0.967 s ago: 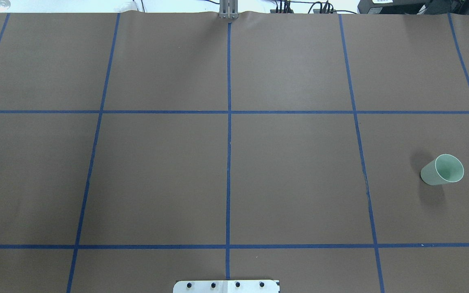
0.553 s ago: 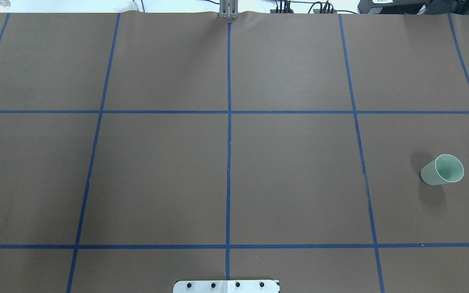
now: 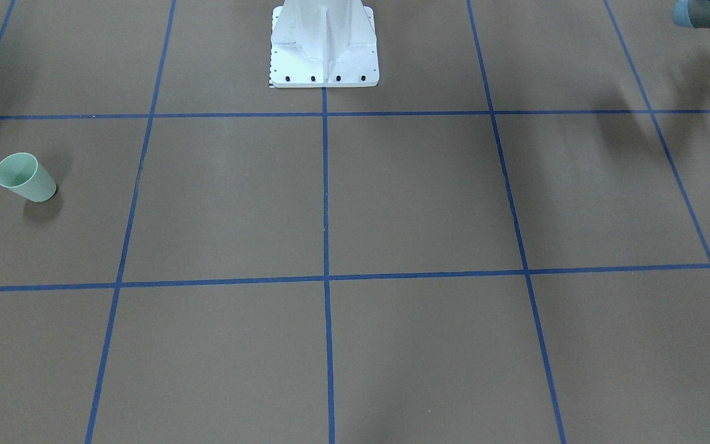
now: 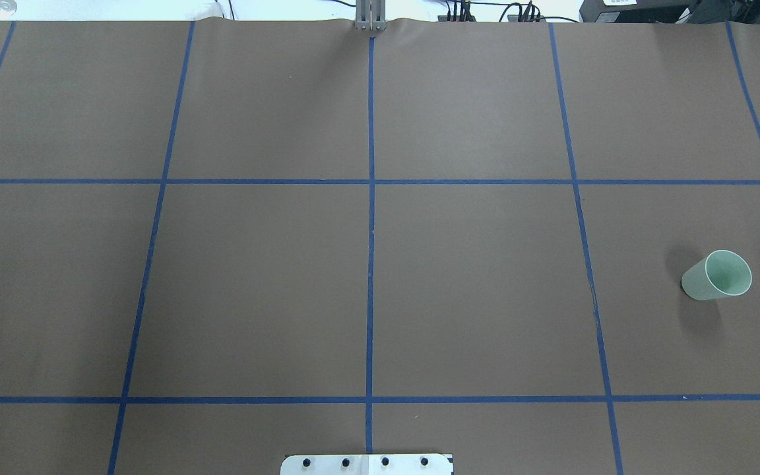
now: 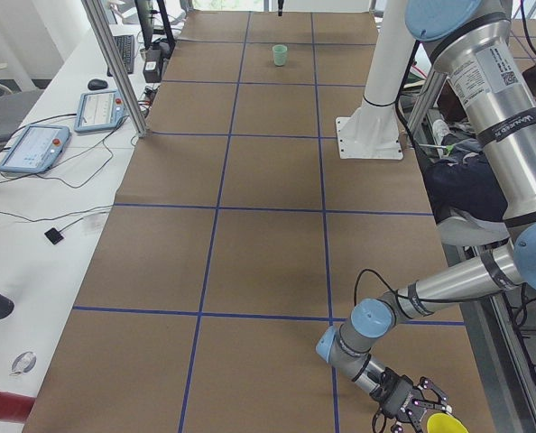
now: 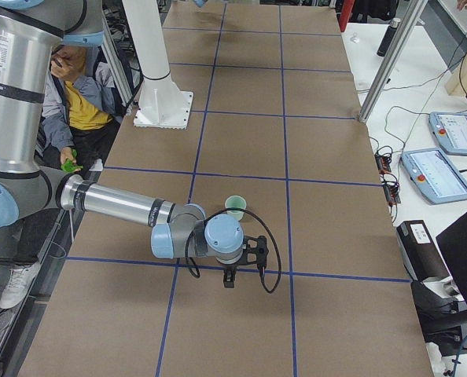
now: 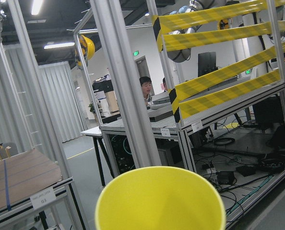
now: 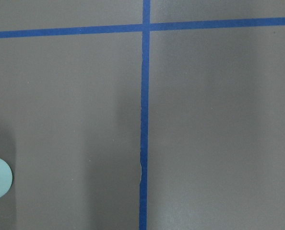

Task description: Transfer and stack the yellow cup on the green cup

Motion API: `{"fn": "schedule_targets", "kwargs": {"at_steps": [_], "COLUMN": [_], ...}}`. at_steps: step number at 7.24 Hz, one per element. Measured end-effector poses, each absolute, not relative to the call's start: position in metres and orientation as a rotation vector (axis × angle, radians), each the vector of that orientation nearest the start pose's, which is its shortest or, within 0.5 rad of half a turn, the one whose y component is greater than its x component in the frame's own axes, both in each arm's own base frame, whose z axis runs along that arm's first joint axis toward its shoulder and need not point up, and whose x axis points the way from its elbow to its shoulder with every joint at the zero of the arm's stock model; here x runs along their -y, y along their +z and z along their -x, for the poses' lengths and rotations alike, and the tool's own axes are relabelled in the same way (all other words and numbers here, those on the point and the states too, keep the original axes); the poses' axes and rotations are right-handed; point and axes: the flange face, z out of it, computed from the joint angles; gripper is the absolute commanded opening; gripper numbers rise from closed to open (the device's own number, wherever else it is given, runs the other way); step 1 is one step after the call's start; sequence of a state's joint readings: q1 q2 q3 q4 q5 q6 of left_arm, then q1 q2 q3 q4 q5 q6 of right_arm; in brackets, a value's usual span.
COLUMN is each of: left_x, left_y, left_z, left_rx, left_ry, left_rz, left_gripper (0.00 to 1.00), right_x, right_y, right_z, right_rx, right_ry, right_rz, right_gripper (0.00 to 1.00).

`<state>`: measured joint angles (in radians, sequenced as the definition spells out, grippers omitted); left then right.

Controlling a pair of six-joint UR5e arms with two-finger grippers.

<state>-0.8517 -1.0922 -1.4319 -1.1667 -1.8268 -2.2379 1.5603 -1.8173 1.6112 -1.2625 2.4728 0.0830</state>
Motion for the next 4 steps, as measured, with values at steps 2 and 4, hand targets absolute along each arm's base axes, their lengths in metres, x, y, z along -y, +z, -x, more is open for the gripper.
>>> {"fn": "schedule_targets", "kwargs": {"at_steps": [2,4], "left_x": [0.176,0.218], "left_y": [0.881,0.854], "left_z": [0.03,0.049], "left_rx": [0.984,0.819], "left_ry": [-1.424,-1.367], "left_rz": [0.247,0.083], "left_gripper": [0.05,0.02], "right_x": [0.39,0.394], "right_y": [0.703,0.701], "right_z": [-0.051,-0.051], "right_rx": [0.905,0.905], "right_ry": [0.024,0.026], "right_rz": [-0.057,-0.06], "right_gripper": [1.0,1.0]}}
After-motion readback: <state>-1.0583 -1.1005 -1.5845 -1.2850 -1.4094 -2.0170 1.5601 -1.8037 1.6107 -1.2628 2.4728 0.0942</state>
